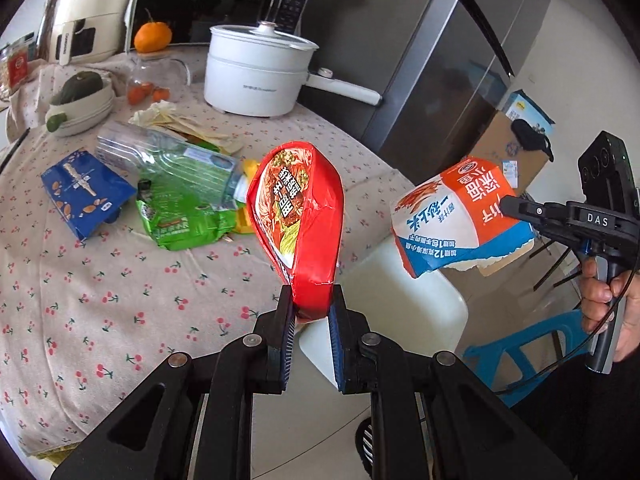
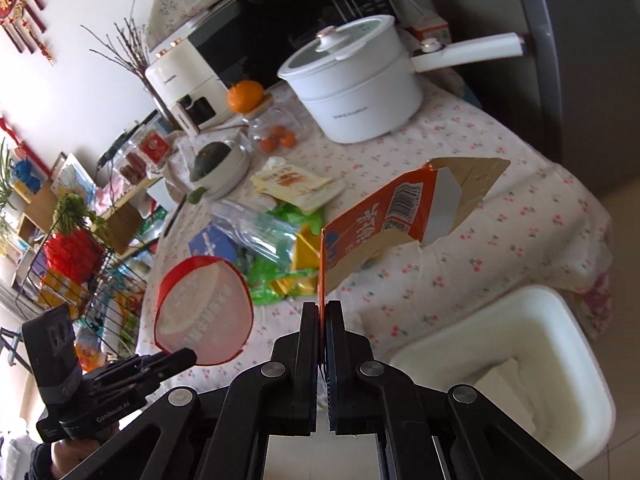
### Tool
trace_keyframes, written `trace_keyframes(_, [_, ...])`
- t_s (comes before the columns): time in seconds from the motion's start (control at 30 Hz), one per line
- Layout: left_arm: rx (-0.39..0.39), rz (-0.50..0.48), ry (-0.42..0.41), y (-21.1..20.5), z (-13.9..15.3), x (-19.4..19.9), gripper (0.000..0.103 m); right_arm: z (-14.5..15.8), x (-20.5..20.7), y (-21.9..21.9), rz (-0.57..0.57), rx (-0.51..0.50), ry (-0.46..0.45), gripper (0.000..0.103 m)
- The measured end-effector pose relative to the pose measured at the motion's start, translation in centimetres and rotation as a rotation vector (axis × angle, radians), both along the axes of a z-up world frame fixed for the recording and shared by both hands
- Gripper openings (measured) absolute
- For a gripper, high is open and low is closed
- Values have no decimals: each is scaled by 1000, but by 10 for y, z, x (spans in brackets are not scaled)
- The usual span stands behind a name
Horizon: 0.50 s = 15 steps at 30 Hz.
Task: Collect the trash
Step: 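Carry both items to the bin and release the carton from the right gripper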
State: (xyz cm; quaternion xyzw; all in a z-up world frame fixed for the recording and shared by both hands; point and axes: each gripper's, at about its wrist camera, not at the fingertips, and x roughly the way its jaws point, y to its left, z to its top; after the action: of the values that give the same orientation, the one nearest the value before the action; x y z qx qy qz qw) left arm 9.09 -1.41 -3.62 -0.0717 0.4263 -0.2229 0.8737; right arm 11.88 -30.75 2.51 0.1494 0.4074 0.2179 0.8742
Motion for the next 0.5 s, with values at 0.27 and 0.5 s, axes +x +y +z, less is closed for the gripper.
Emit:
trace_keyframes(0.27, [35,-125,72,-52,-32,-13,17,-42,-12,-40,-85,-100,158,2])
trace_keyframes(0.5, [70,-194,95,-85,-50,-14,17,-102,6,-41,-104,-216,327,3])
